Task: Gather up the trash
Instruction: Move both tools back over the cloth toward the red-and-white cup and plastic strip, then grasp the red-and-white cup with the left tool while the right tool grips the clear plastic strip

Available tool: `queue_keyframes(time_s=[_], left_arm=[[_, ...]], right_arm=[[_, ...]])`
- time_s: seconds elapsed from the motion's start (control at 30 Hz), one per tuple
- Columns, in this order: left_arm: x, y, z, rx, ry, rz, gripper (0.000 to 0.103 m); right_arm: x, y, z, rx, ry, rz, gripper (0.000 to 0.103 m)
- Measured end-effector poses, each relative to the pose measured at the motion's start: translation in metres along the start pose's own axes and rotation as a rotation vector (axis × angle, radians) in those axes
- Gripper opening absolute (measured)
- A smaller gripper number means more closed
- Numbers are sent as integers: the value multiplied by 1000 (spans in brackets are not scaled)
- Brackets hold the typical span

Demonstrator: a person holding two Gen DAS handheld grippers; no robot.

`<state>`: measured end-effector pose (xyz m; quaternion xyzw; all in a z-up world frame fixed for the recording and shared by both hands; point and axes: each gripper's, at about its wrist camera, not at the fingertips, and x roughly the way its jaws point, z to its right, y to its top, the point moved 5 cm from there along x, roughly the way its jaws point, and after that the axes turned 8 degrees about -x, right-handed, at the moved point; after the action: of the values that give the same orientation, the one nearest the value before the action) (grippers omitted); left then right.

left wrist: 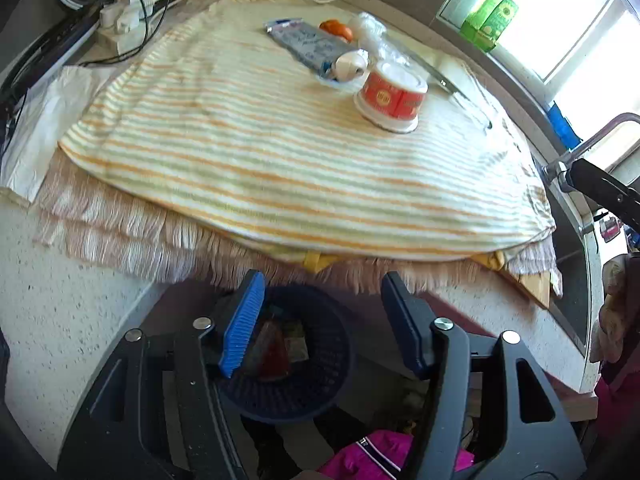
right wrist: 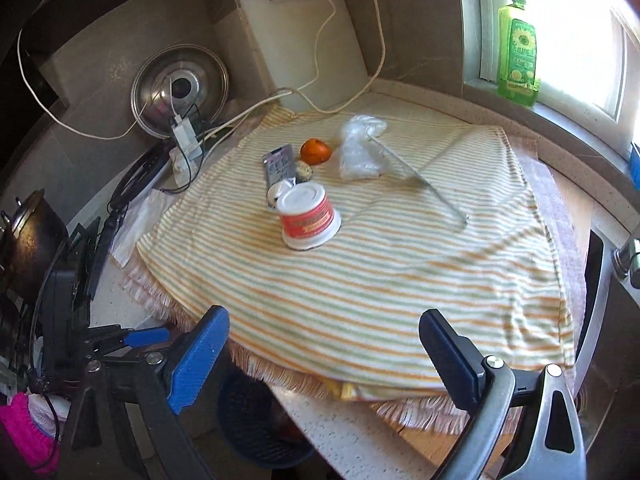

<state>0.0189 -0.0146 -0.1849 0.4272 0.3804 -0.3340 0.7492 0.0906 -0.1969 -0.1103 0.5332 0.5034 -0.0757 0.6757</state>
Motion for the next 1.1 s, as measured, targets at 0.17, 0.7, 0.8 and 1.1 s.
queue_keyframes(time_s=[0.17, 0.7, 0.8, 1.1], left_arm=[[-2, 33, 24, 23, -14, 50, 66], [39, 90, 84, 4, -39, 93, 66], [51, 99, 86, -11, -26, 90, 66], [86, 121, 84, -67, 2, 63, 66]], right_arm=[[5, 29, 25, -9, 3, -4, 103], [76, 93, 101, 84, 94, -114, 101], [92, 102, 104, 34, 77, -134, 101], [142, 115, 109, -45, 48, -226, 87]])
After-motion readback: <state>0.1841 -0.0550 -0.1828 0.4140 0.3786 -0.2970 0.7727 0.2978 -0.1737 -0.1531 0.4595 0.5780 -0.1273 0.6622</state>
